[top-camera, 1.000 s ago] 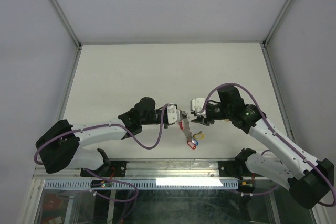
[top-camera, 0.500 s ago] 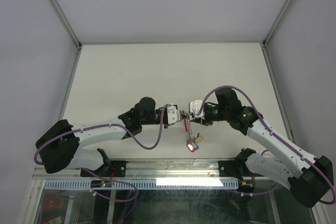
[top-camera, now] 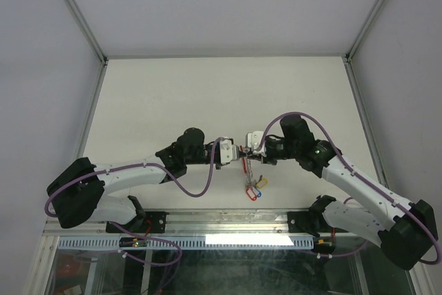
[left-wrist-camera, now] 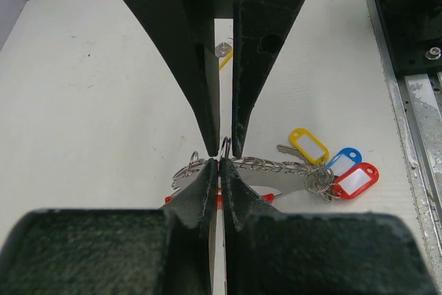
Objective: Put the keys on the keyring
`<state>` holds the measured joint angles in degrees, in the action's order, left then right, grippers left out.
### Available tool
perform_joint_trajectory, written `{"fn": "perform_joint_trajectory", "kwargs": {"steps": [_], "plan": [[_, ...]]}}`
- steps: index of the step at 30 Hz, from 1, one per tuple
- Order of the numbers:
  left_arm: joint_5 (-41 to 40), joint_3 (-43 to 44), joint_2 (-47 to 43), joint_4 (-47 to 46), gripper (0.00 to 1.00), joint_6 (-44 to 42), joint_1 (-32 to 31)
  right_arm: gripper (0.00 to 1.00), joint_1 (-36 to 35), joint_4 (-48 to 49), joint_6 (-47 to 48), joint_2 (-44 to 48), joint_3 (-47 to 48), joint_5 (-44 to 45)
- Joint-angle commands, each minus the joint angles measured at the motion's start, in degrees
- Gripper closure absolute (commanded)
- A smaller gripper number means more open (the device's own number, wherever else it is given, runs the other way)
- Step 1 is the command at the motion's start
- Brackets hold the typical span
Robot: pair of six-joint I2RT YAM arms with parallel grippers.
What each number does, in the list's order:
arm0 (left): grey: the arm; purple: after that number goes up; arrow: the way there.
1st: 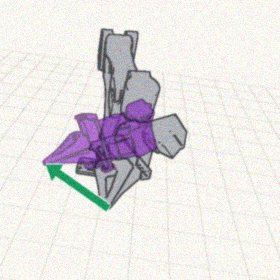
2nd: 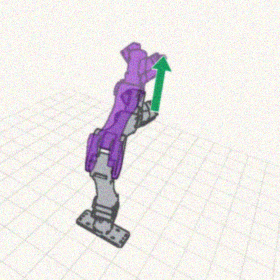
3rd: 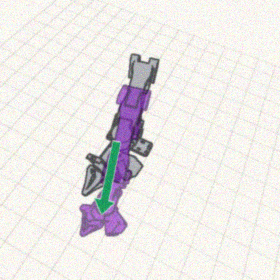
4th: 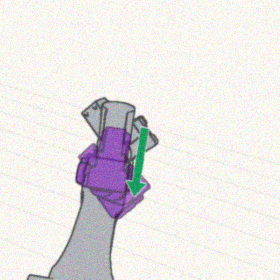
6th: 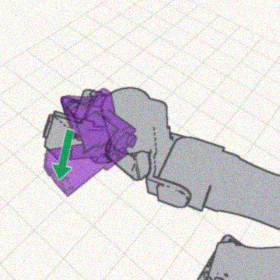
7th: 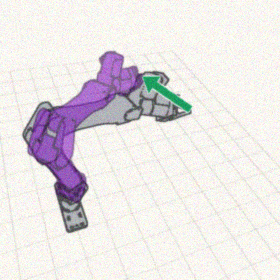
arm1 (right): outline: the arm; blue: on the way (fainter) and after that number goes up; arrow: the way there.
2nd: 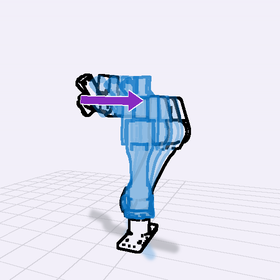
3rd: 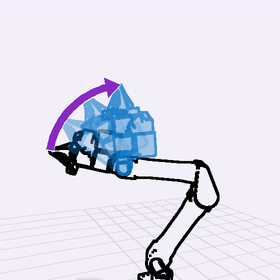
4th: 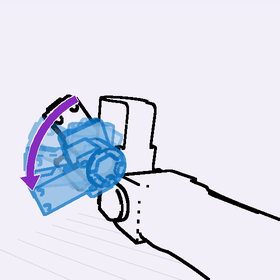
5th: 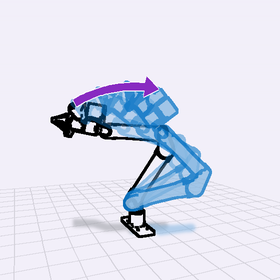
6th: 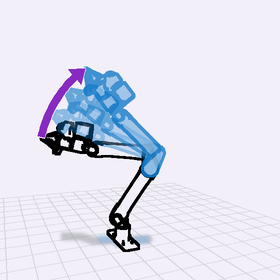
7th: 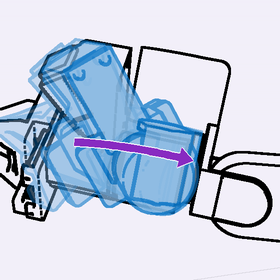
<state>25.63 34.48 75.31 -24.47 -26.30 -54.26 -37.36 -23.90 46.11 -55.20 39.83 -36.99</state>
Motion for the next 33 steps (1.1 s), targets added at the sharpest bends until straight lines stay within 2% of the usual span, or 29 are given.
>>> {"fn": "perform_joint_trajectory", "kwargs": {"steps": [1, 5, 8, 12, 15, 19, 28, 33], "plan": [[1.71, 0.47, -1.04, -3.57, 1.0, -0.4, 0.36, 0.86, -0.36, 2.81, -1.28, -0.68, 0.67, -1.57], [1.37, 0.4, -1.21, -3.52, 1.0, -0.37, 0.38, 1.0, -0.49, 1.27, -1.4, -1.5, 1.84, -1.43], [0.63, 0.24, -1.34, -3.48, 0.99, 0.26, 0.38, 1.0, -0.5, -0.83, -1.35, -2.16, 3.44, -1.03], [0.8, -0.21, -1.26, -3.15, 0.77, 0.45, 0.38, 1.0, -0.47, -1.21, -0.81, -1.37, 3.86, -0.51], [1.36, -0.28, -0.76, -2.61, 0.71, 0.8, 0.38, 1.0, -0.48, -0.51, -0.6, -0.19, 3.46, -0.27], [1.38, -0.14, -0.3, -2.73, 0.72, 1.1, 0.38, 1.0, -0.43, -0.53, -0.31, 0.35, 3.28, -0.27], [1.77, -0.08, 0.52, -2.39, 0.84, 0.75, 0.38, 1.0, -0.45, 0.43, 0.37, 1.31, 2.75, 0.72], [1.71, 0.44, 1.38, -2.32, 0.82, 0.56, 0.38, 1.0, -0.47, 0.48, 0.36, 1.25, 2.79, 0.4]]}}
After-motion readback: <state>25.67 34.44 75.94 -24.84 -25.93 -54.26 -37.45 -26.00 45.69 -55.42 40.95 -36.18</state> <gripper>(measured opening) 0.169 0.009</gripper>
